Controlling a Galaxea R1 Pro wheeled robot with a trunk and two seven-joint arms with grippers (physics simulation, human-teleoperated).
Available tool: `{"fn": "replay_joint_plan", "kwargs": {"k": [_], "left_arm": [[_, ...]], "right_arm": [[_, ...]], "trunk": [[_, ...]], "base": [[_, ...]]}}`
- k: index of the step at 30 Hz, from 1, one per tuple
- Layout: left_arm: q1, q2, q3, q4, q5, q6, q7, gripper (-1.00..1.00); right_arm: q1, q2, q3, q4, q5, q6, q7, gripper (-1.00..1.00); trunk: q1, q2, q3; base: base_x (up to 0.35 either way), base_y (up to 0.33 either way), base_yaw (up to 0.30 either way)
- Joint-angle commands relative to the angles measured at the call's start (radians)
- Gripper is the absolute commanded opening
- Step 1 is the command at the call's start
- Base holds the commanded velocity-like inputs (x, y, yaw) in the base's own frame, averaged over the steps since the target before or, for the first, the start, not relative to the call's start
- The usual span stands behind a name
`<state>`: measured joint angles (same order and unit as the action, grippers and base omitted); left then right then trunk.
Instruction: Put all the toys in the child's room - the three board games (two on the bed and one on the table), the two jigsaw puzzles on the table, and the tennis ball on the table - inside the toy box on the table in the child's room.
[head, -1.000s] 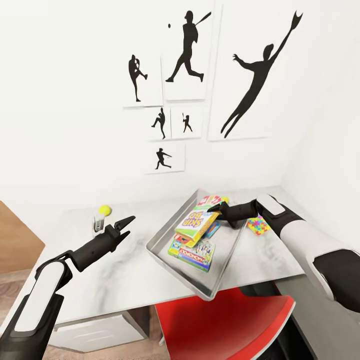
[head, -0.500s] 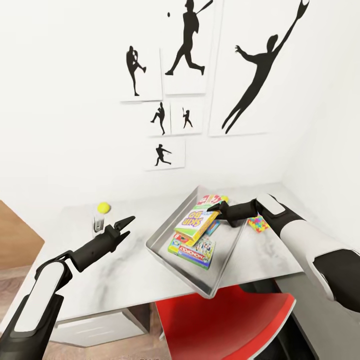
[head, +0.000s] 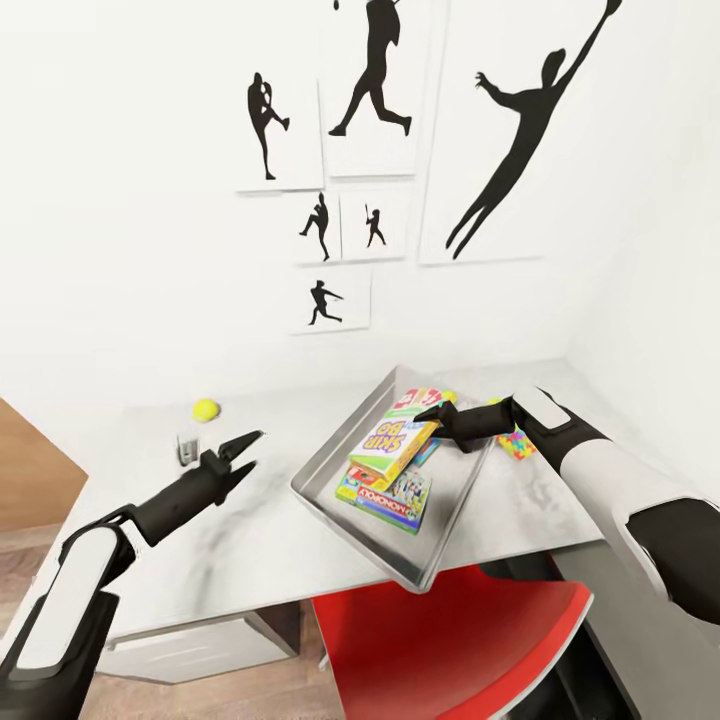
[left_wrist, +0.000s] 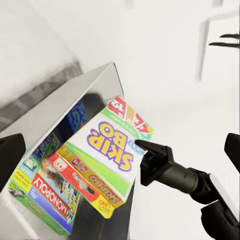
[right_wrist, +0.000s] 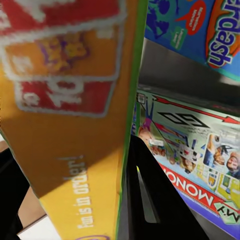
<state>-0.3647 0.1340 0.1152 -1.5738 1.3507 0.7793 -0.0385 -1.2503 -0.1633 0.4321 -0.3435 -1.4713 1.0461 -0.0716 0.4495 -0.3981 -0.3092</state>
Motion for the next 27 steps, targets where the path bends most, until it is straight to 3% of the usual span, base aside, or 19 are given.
{"fn": "replay_joint_plan", "kwargs": {"k": [1, 7, 11, 16, 27], "left_arm": [[0.006, 0.0, 0.014, 0.0, 0.01, 0.009, -0.012, 1.0], [0.036, 0.003, 0.099, -0.001, 0.087, 0.045, -0.077, 1.0], [0.042, 0.004, 0.121, -0.001, 0.117, 0.056, -0.11, 1.0], [0.047, 0.005, 0.136, -0.001, 0.155, 0.071, -0.138, 1.0], [0.049, 0.007, 0.14, -0.002, 0.175, 0.087, -0.15, 1.0]], "right_arm": [[-0.001, -0.001, 0.005, -0.004, -0.012, 0.001, -0.007, -1.0], [-0.001, -0.001, 0.005, -0.014, -0.012, 0.001, -0.007, -1.0], [-0.001, -0.001, 0.005, -0.017, -0.012, 0.001, -0.007, -1.0], [-0.001, -0.001, 0.005, -0.019, -0.012, 0.001, -0.007, -1.0], [-0.011, 0.0, 0.005, -0.02, -0.014, 0.001, -0.007, -1.0]], "trunk": [[0.001, -0.002, -0.003], [0.001, -0.002, -0.013], [0.001, -0.002, -0.02], [0.001, -0.002, -0.028], [0.001, -0.002, -0.046]], "base": [[0.0, 0.0, 0.0], [0.0, 0.0, 0.0], [0.0, 0.0, 0.0], [0.0, 0.0, 0.0], [0.0, 0.0, 0.0]]}}
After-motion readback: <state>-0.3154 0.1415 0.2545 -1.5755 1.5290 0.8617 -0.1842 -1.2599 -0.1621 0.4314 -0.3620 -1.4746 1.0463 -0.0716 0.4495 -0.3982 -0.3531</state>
